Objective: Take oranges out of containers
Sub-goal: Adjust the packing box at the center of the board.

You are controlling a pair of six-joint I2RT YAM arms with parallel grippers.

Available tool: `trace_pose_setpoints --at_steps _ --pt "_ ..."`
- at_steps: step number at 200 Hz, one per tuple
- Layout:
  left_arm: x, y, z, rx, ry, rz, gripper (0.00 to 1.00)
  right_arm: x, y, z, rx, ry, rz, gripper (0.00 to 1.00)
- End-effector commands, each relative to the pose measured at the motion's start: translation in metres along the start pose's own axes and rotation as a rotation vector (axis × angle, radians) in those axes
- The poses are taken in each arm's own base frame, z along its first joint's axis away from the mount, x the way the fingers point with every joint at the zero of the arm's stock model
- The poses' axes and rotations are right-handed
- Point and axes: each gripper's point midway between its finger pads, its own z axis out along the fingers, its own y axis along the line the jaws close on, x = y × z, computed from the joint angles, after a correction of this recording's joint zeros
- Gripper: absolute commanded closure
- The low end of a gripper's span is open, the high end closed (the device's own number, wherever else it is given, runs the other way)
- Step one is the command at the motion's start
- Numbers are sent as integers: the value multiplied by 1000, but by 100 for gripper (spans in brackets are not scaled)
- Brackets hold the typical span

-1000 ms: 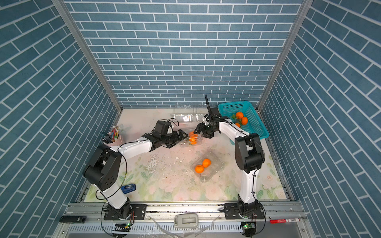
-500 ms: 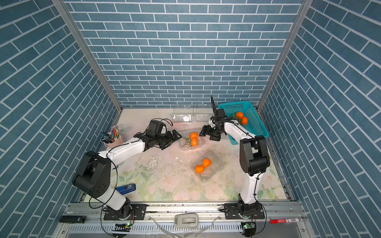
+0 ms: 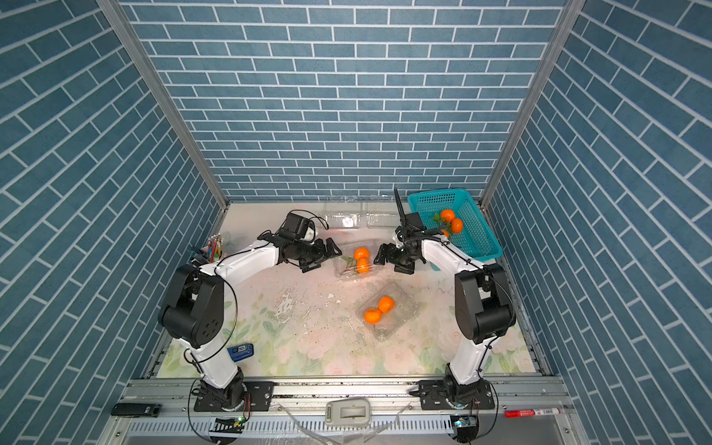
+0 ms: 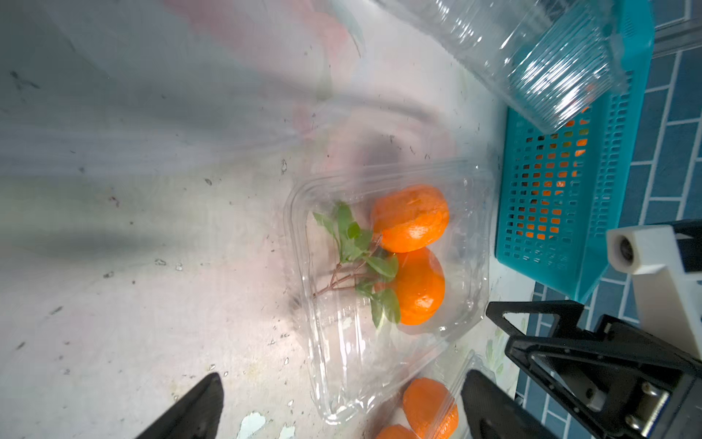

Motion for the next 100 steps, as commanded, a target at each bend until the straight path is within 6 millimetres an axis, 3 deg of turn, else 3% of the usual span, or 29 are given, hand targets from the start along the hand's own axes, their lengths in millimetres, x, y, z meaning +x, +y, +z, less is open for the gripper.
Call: trace_pose_setpoints --at_steps 1,51,100 --pt "9 -4 4 25 69 13 1 -4 6 9 27 -14 -32 17" --pt "16 -2 2 50 80 10 1 -8 33 41 49 45 -105 31" --pt "29 12 -1 59 44 -34 1 -25 48 51 43 55 -146 36"
